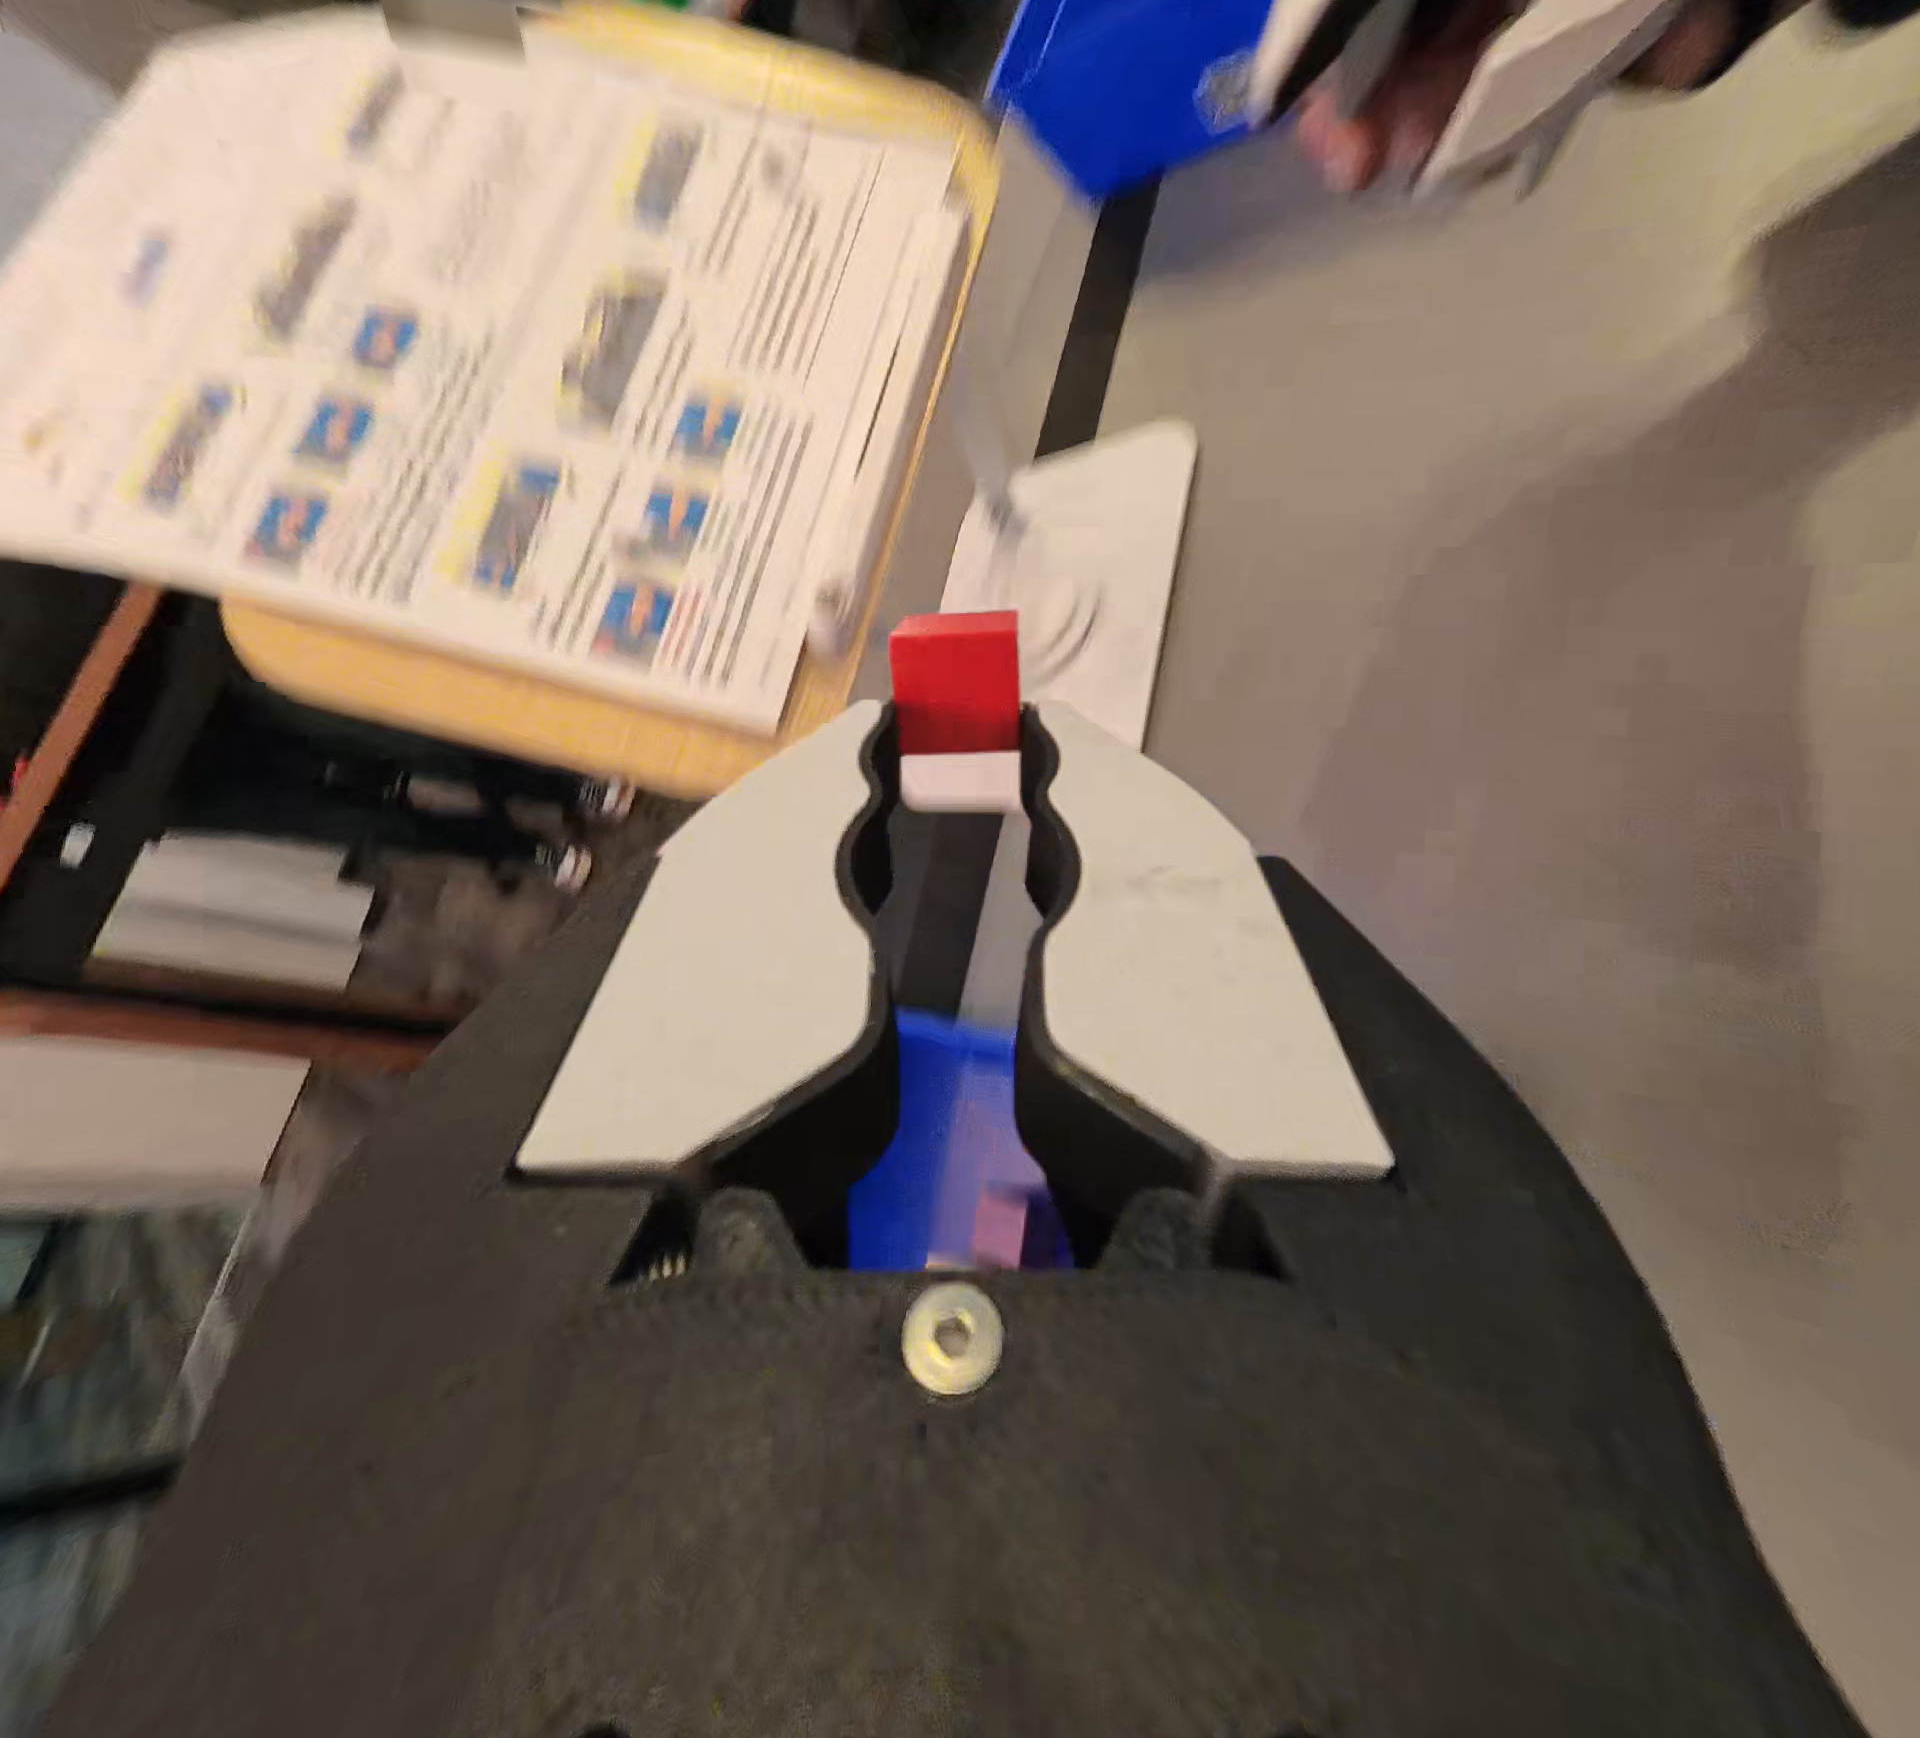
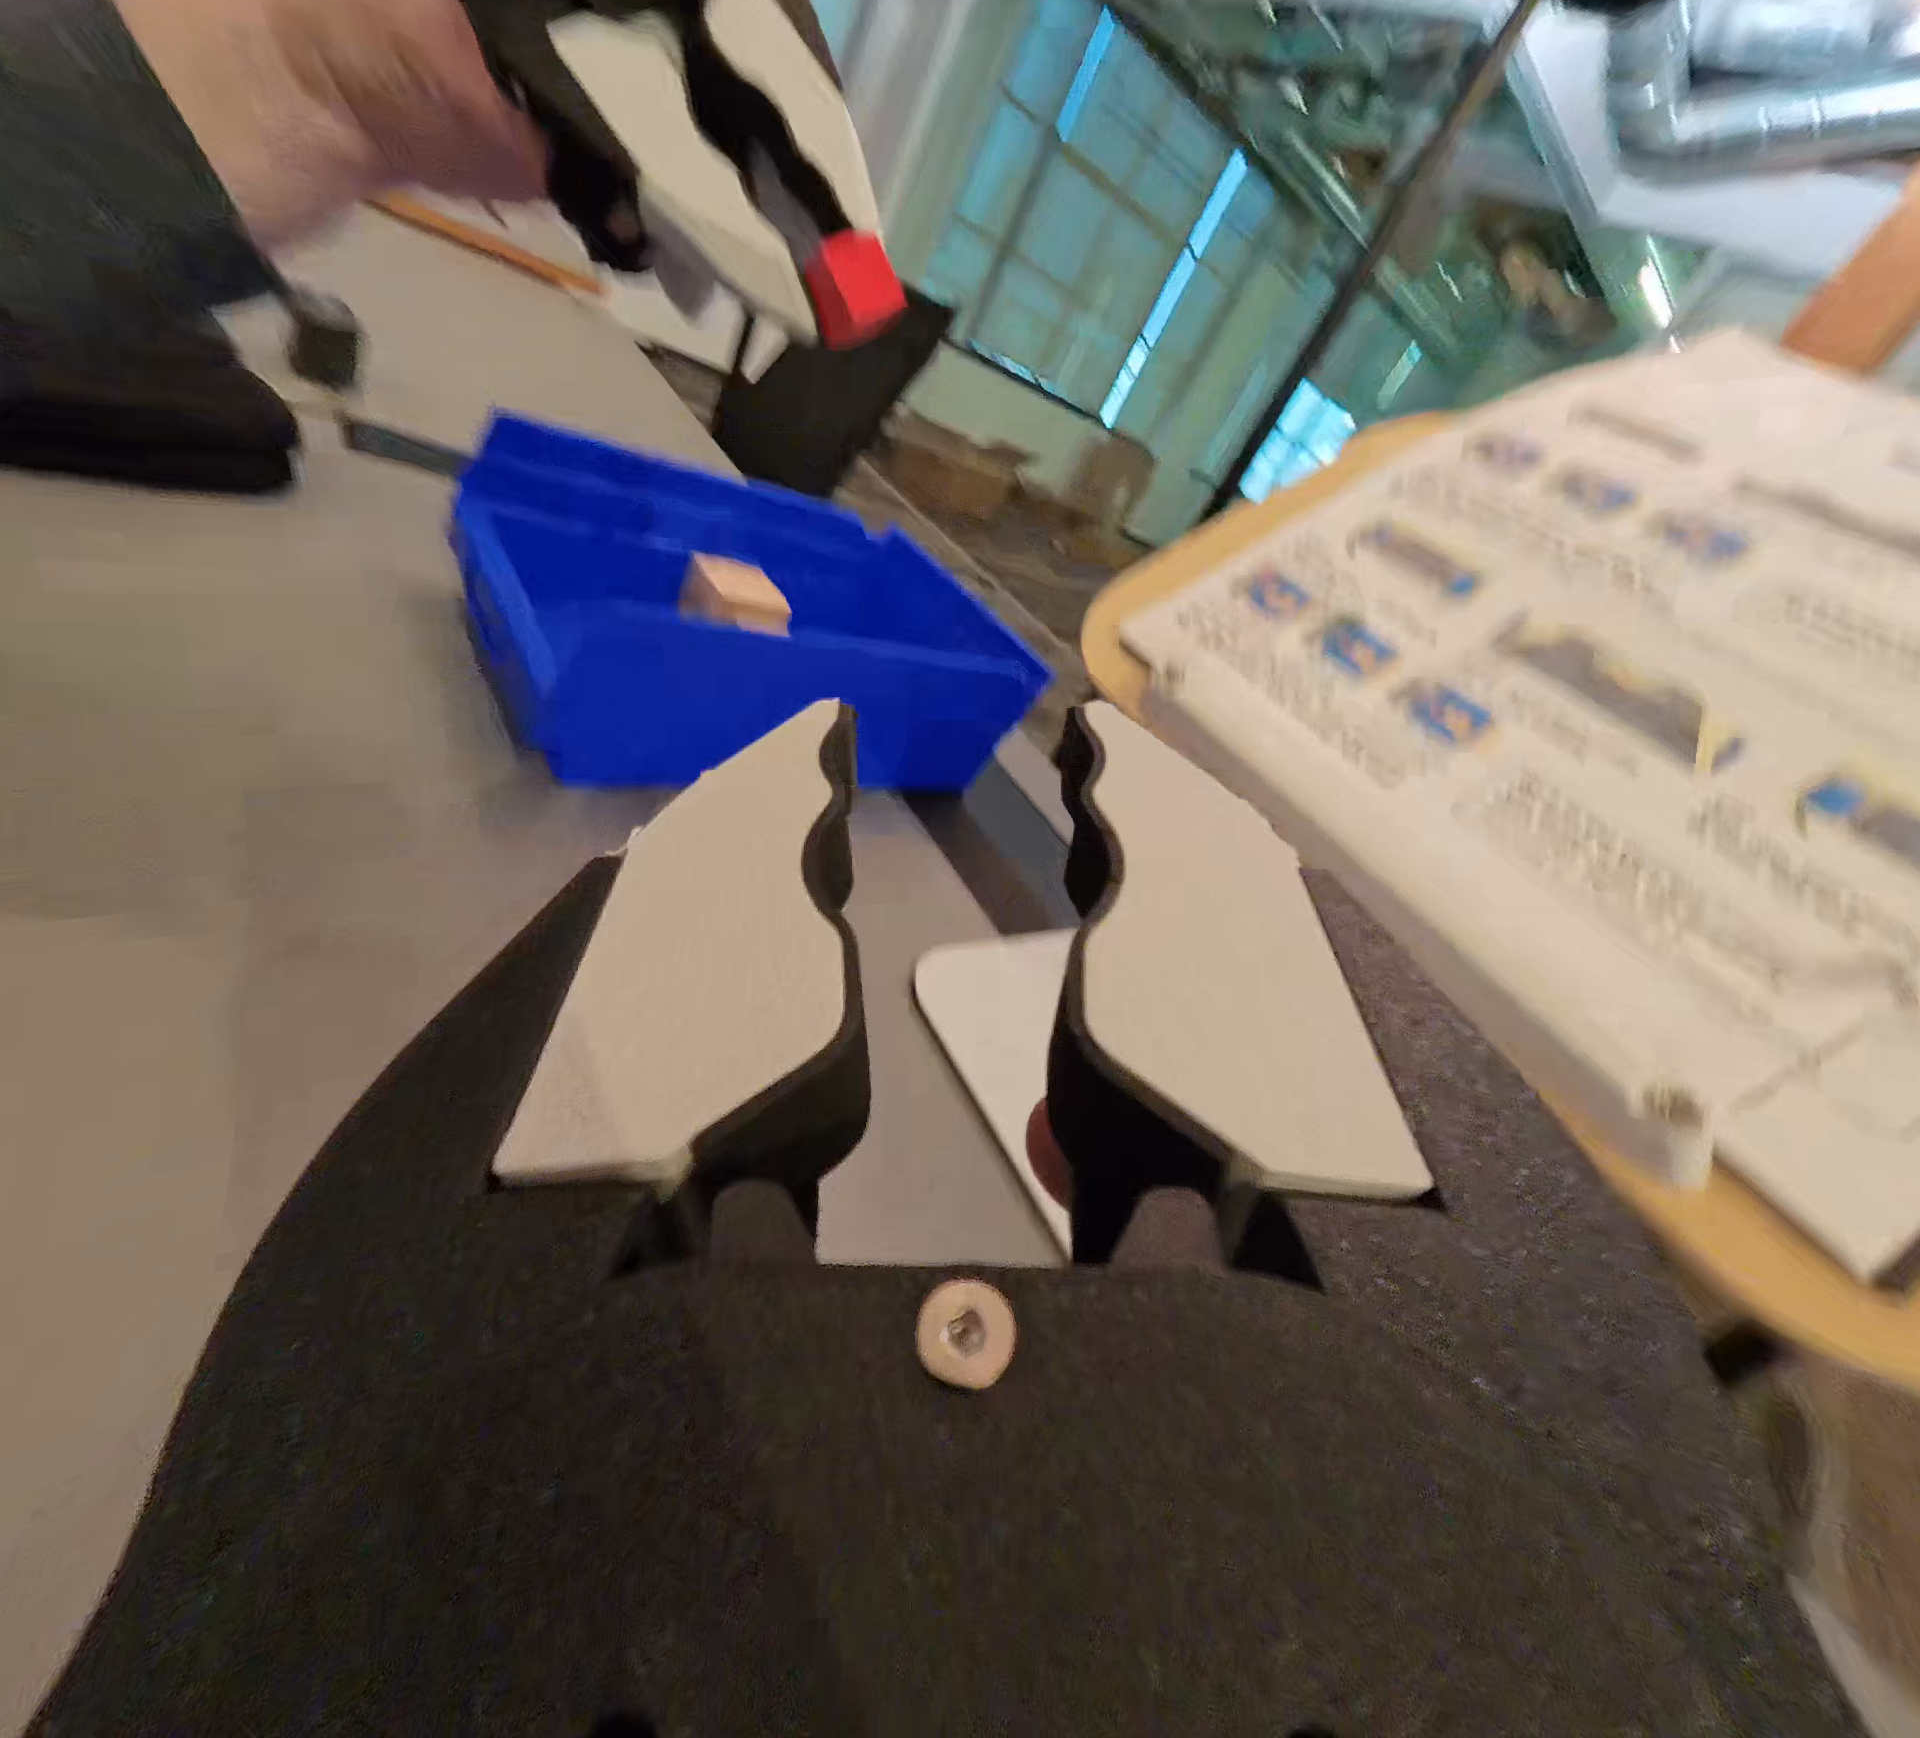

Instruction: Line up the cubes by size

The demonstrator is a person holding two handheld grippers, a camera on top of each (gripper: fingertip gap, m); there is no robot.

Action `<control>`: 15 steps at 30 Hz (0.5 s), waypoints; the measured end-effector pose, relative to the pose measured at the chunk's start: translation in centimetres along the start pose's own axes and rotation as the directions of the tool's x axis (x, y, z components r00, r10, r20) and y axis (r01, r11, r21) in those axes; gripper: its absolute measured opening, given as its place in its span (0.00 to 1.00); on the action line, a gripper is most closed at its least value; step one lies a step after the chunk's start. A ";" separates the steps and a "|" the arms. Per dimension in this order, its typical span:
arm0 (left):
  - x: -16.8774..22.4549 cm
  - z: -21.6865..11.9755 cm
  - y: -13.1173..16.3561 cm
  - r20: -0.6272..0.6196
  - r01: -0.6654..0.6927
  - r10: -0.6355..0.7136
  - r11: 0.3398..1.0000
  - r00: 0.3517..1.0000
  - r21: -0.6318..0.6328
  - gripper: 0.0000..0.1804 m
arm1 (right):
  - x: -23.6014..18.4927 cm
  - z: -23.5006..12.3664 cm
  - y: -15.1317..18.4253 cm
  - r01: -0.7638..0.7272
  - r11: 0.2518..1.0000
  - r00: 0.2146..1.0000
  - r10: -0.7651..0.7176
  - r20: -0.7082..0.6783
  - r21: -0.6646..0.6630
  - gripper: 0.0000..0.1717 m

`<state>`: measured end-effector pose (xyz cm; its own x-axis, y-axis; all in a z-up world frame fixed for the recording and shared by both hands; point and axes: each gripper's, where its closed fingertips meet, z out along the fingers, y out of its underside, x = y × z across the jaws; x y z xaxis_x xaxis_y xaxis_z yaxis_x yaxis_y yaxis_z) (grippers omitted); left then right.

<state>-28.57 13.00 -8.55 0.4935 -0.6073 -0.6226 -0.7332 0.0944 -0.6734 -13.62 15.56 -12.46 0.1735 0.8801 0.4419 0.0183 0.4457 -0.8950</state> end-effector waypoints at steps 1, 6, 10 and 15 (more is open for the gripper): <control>0.7 0.2 -2.1 -0.020 -0.007 0.009 0.998 1.000 0.070 0.12 | -0.1 0.0 -1.9 -0.003 0.999 0.999 0.001 0.049 0.042 0.21; 3.8 1.7 -10.2 -0.100 -0.069 0.105 0.948 0.989 0.311 0.12 | -0.7 -0.7 -8.9 0.034 0.981 0.975 -0.074 0.208 0.189 0.21; 5.1 2.1 -14.2 -0.105 -0.084 0.149 0.881 0.983 0.465 0.12 | -0.5 -1.9 -11.0 0.074 0.966 0.968 -0.129 0.213 0.246 0.20; 6.6 1.8 -16.4 -0.166 -0.060 0.182 0.828 0.969 0.558 0.12 | -0.5 -3.1 -12.1 0.093 0.956 0.962 -0.158 0.222 0.280 0.19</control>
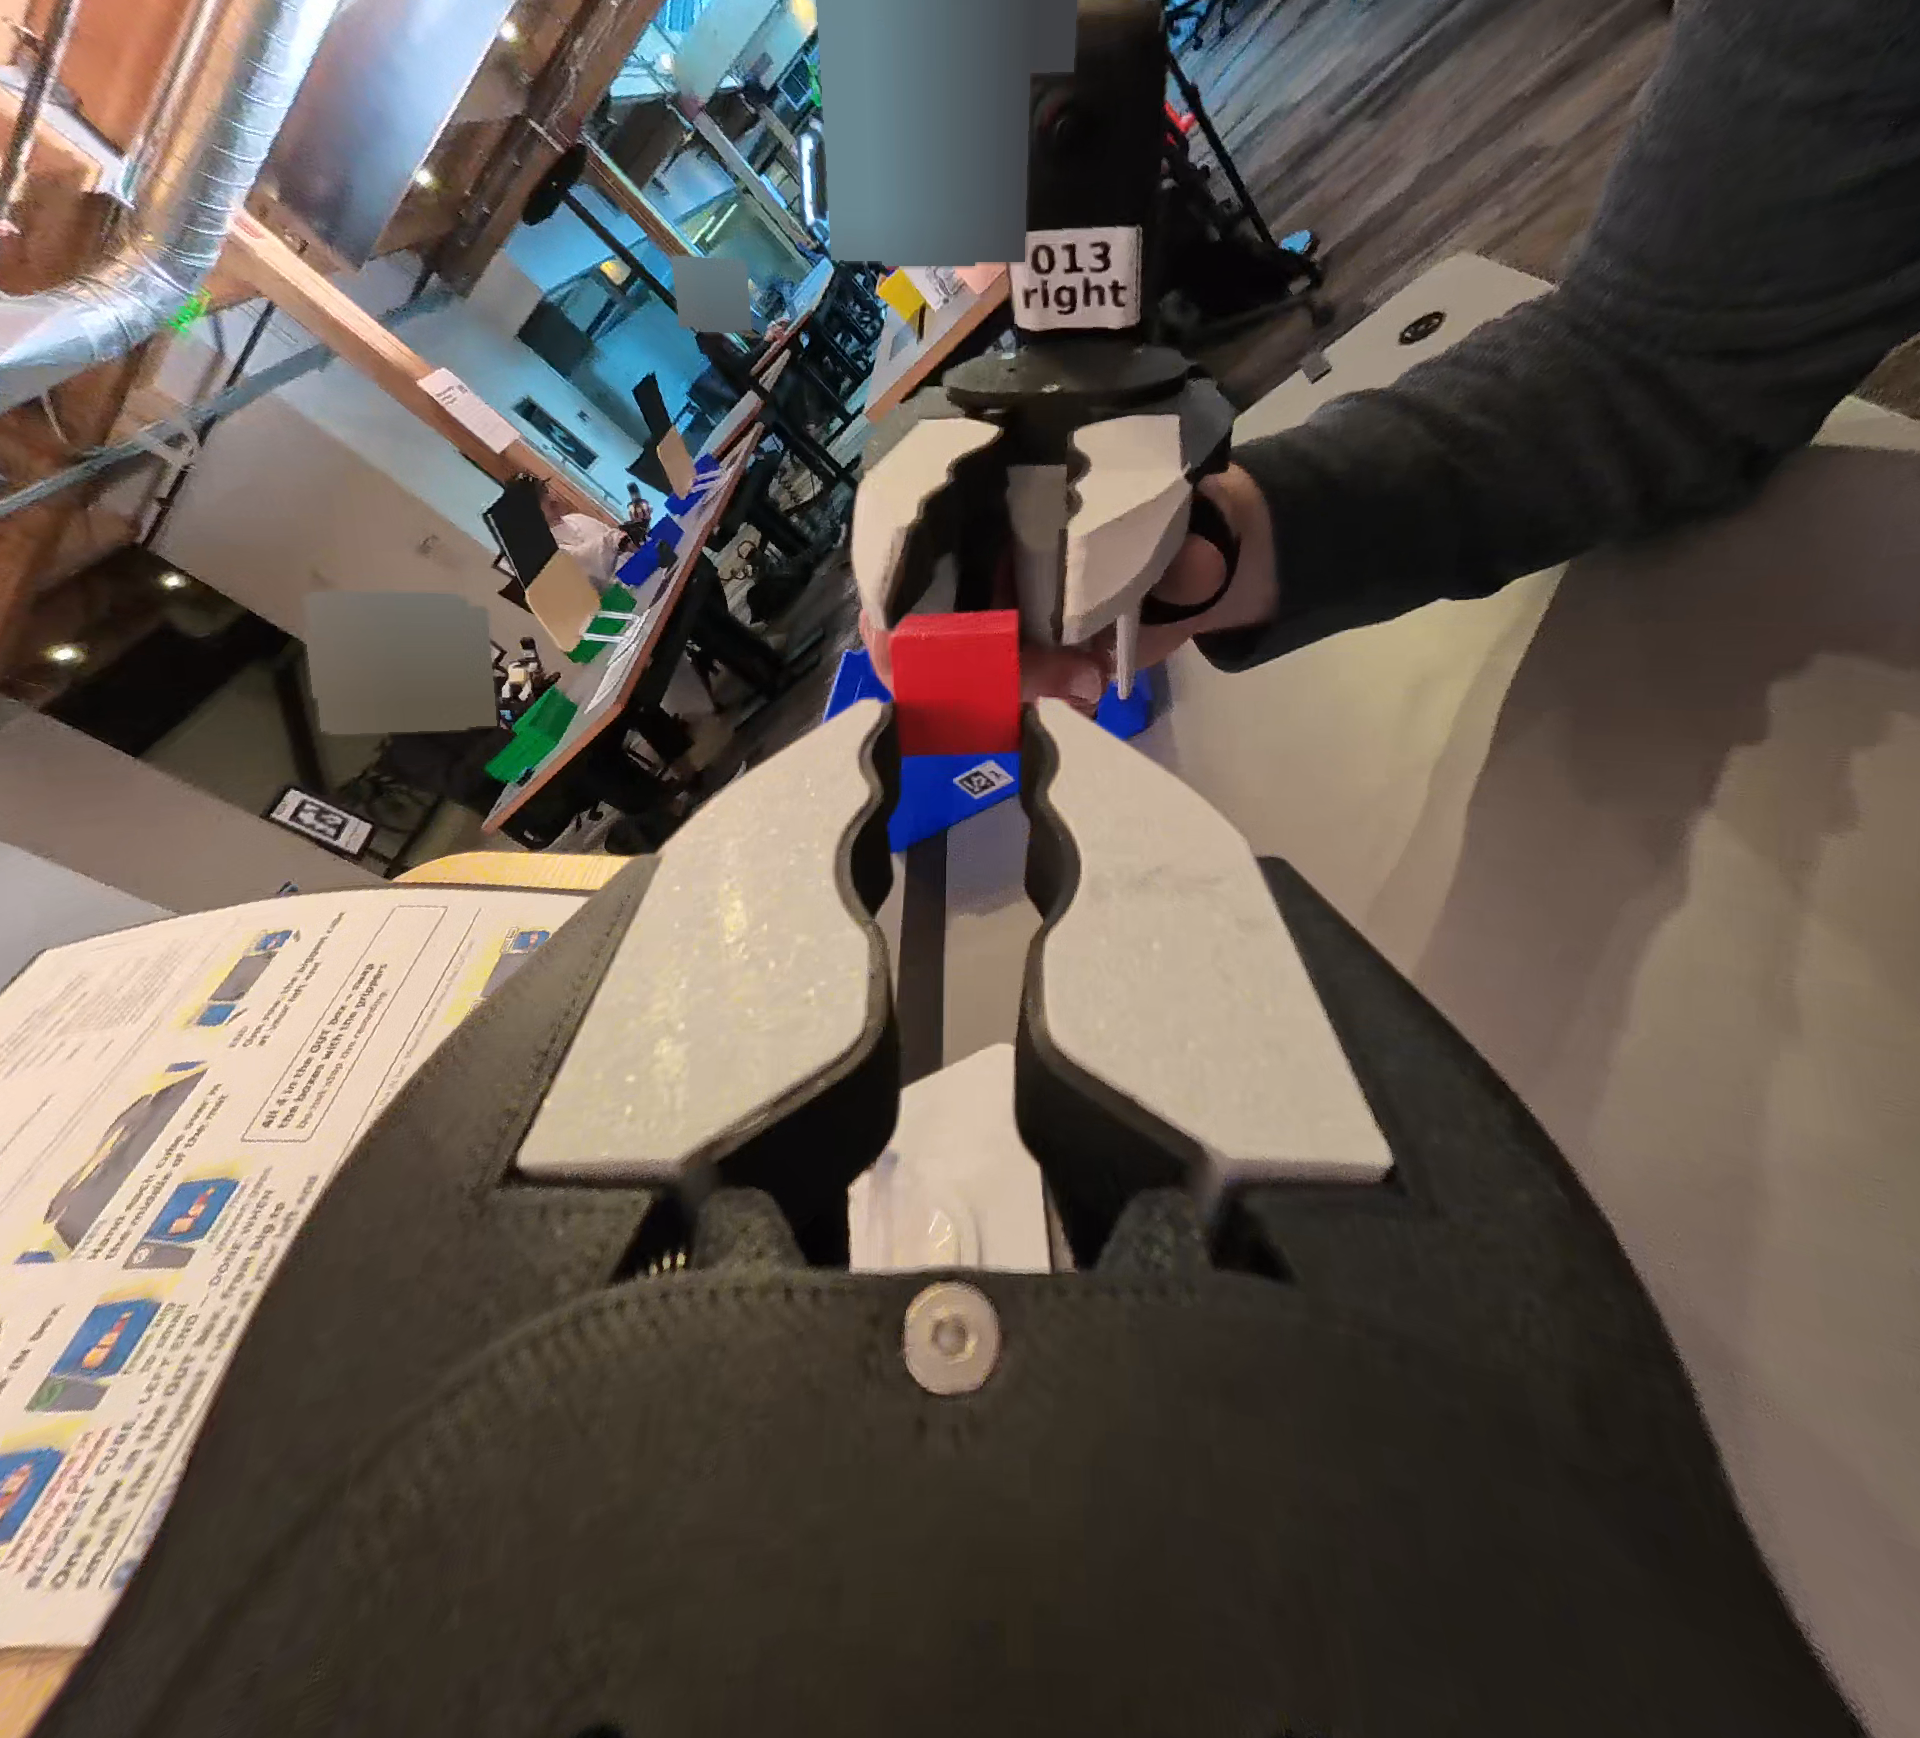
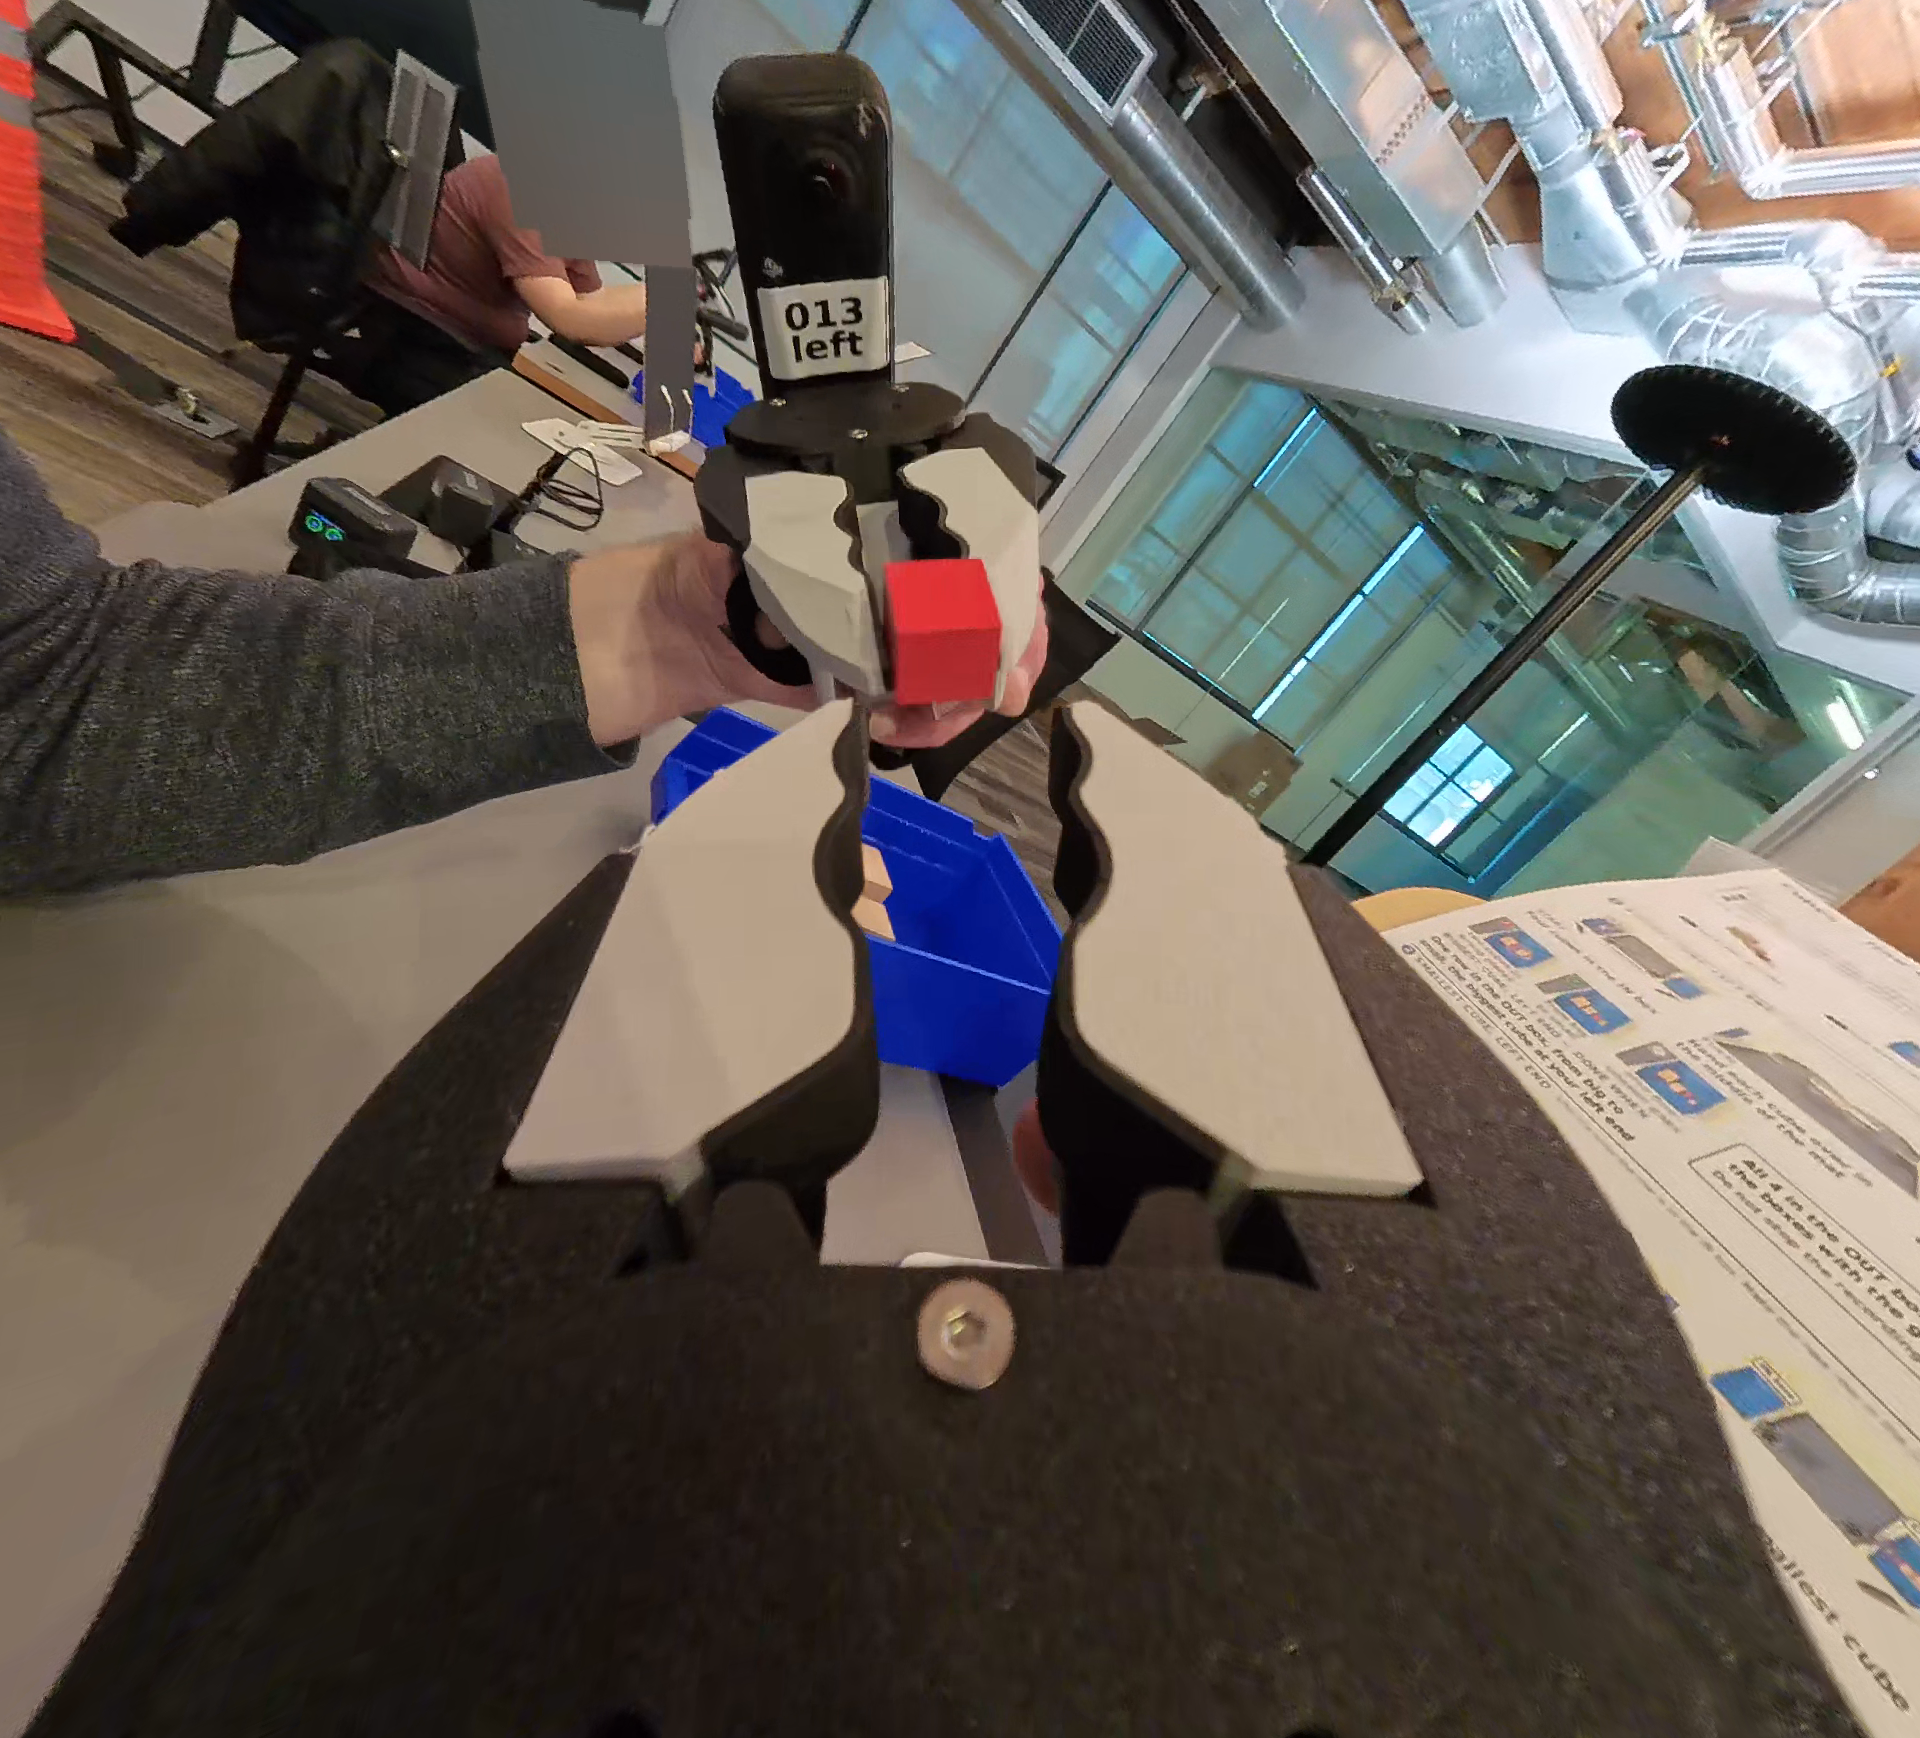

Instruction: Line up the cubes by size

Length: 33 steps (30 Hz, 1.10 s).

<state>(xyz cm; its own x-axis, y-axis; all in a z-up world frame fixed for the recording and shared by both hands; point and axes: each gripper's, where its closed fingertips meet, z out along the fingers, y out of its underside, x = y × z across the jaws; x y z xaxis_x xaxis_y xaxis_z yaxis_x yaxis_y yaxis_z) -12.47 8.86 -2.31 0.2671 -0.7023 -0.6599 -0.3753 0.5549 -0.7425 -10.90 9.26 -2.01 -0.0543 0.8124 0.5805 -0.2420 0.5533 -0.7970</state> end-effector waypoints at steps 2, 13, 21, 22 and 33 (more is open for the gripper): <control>0.4 0.4 0.1 -0.012 -0.017 0.017 1.000 1.000 -0.021 0.12 | -0.2 -0.1 -0.4 -0.003 1.000 1.000 0.003 0.014 0.013 0.18; 1.5 0.9 -1.6 -0.053 -0.036 0.038 0.999 0.998 0.039 0.12 | -1.8 0.2 -1.9 0.054 0.998 0.997 -0.055 0.048 0.030 0.16; 2.0 1.4 -1.8 -0.074 -0.044 0.047 0.998 0.996 0.042 0.12 | -2.2 0.5 -1.9 0.042 0.998 0.997 -0.044 0.064 0.037 0.16; 2.1 1.5 -1.8 -0.080 -0.044 0.047 0.998 0.996 0.047 0.12 | -2.2 0.5 -1.9 0.042 0.998 0.997 -0.044 0.062 0.038 0.15; 2.2 1.6 -2.1 -0.083 -0.034 0.039 0.998 0.996 0.061 0.12 | -2.2 0.5 -2.3 0.034 0.998 0.998 -0.037 0.059 0.046 0.12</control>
